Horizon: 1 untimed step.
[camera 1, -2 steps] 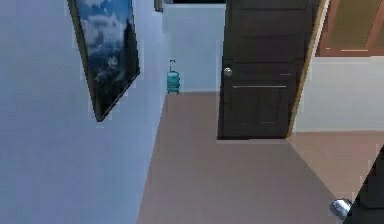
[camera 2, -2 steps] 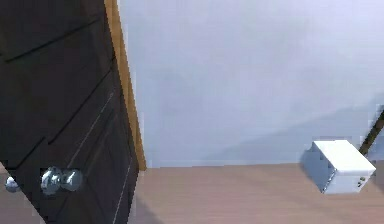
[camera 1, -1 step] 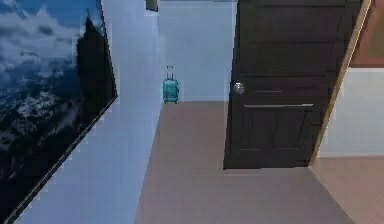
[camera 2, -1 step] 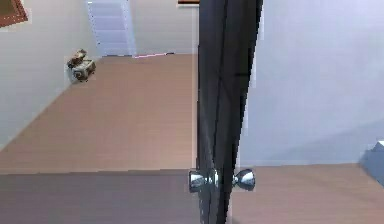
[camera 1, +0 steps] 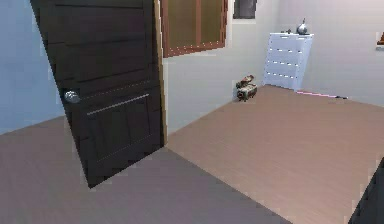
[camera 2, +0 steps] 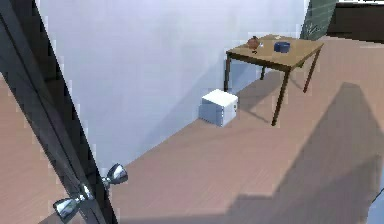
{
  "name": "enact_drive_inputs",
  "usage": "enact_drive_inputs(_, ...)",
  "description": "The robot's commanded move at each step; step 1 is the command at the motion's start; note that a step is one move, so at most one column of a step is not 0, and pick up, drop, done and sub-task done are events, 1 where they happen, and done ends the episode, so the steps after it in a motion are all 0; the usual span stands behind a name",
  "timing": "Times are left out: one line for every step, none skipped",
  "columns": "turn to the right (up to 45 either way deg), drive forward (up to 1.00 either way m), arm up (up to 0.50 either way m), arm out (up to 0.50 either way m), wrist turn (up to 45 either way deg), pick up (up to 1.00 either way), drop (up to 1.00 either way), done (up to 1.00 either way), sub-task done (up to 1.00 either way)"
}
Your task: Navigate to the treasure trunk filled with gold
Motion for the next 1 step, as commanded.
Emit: enact_drive_inputs(12.0,0.00,0.00,0.00,0.0,0.00,0.00,0.00,0.00)
